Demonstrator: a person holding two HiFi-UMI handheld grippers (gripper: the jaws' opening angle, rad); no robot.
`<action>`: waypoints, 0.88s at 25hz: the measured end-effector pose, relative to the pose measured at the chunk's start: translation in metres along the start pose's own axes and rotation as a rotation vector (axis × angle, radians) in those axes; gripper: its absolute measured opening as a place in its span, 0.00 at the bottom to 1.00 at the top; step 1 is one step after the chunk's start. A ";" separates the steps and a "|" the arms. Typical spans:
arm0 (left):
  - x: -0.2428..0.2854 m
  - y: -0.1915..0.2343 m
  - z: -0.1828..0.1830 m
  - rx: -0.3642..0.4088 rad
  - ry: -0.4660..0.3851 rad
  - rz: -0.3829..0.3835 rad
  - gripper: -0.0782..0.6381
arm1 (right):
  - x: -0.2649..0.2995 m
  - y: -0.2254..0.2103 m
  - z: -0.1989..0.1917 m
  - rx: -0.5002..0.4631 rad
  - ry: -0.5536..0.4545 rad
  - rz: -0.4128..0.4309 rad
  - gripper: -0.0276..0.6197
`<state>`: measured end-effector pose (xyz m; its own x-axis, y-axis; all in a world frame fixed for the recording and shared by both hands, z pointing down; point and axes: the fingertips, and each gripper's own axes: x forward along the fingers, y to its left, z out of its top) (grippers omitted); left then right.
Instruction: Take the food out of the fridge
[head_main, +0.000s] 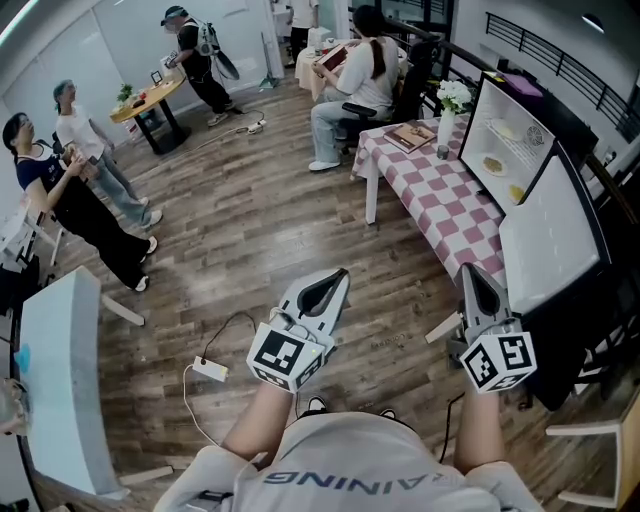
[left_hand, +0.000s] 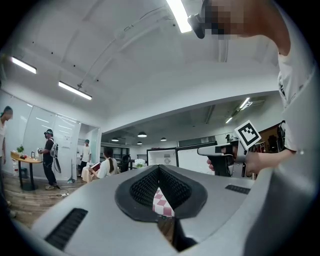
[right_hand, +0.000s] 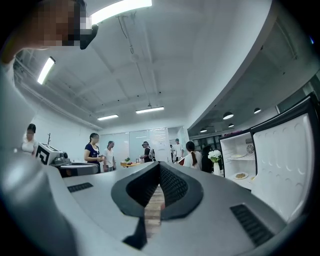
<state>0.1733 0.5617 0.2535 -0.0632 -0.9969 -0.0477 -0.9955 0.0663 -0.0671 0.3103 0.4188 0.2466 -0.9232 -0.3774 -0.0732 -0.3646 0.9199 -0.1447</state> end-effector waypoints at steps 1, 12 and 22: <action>-0.001 0.001 -0.001 -0.001 0.000 0.002 0.12 | 0.000 0.001 -0.001 0.004 0.001 0.004 0.07; -0.038 0.052 -0.016 -0.020 0.015 -0.005 0.12 | 0.029 0.053 -0.023 0.011 0.038 0.000 0.07; -0.058 0.097 -0.033 -0.060 0.005 -0.039 0.12 | 0.058 0.093 -0.043 -0.011 0.086 -0.019 0.07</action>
<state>0.0782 0.6242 0.2826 -0.0240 -0.9988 -0.0417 -0.9997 0.0243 -0.0087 0.2174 0.4868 0.2708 -0.9228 -0.3851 0.0144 -0.3835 0.9138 -0.1340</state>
